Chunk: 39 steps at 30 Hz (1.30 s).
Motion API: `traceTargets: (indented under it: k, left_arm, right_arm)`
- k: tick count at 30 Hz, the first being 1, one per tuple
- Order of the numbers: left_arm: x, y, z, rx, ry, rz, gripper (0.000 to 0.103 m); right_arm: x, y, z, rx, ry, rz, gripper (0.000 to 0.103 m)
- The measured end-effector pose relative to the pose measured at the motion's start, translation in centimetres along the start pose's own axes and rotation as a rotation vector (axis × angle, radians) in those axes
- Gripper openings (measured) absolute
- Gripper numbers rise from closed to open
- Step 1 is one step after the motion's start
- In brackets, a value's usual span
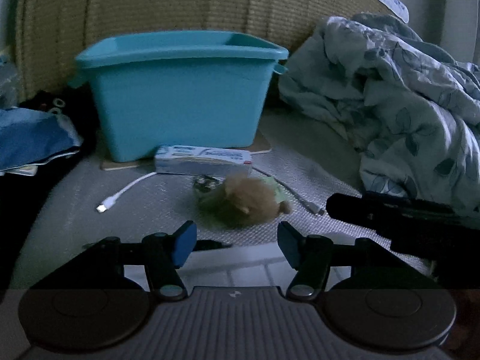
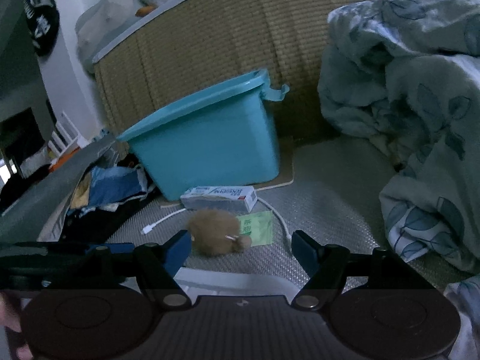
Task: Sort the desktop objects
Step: 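Close the left gripper on the brown plush keychain, then lift the plush with the left gripper and carry it over the teal bin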
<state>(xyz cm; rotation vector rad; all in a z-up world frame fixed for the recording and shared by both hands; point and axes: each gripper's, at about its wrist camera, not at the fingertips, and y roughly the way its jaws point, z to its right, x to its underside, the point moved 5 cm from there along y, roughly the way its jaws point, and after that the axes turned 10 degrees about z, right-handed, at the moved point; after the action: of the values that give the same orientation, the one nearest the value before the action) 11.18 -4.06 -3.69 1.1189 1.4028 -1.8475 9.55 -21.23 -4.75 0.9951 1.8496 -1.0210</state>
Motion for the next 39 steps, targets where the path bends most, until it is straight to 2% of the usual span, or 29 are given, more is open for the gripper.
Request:
traceTargets:
  k: [2, 9, 13, 16, 19, 25, 28, 29, 31, 34, 39]
  left_arm:
    - [-0.1, 1.0, 0.0, 0.027, -0.056, -0.03, 0.065]
    - [-0.9, 3.2, 0.1, -0.008, -0.102, -0.042, 0.065]
    - [-1.5, 4.4, -0.4, 0.007, -0.193, -0.049, 0.065]
    - [-1.7, 5.1, -0.7, 0.009, -0.26, -0.055, 0.065]
    - [-1.5, 5.9, -0.6, -0.021, -0.262, -0.066, 0.063]
    - [-1.3, 7.2, -0.7, -0.061, -0.282, -0.1, 0.06]
    - [-0.8, 8.0, -0.7, -0.071, -0.275, -0.142, 0.052]
    - [-0.8, 8.0, -0.6, -0.072, -0.261, -0.138, 0.051]
    - [-0.7, 7.9, -0.5, -0.056, -0.25, -0.131, 0.042]
    - [-0.4, 7.6, -0.8, -0.047, -0.254, -0.117, 0.037]
    - [-0.9, 6.0, -1.0, -0.041, -0.252, -0.048, 0.036]
  right_arm:
    - [-0.1, 0.0, 0.4, 0.016, 0.019, 0.004, 0.078]
    - [-0.4, 0.0, 2.2, 0.049, 0.114, 0.022, 0.078]
    - [-0.4, 0.0, 2.6, 0.05, 0.144, 0.026, 0.078]
    - [-0.4, 0.0, 2.2, 0.043, 0.115, 0.032, 0.078]
    - [-0.4, 0.0, 1.9, 0.039, 0.096, 0.032, 0.078]
    - [-0.4, 0.0, 2.5, 0.048, 0.141, 0.037, 0.078]
    - [-0.4, 0.1, 2.7, 0.046, 0.156, 0.037, 0.078]
    - [-0.4, 0.1, 2.7, 0.046, 0.157, 0.037, 0.078]
    - [-0.4, 0.1, 2.6, 0.048, 0.156, 0.037, 0.078]
    - [-0.3, 0.1, 2.9, 0.06, 0.17, 0.036, 0.078]
    - [-0.2, 0.1, 3.7, 0.069, 0.228, 0.032, 0.078]
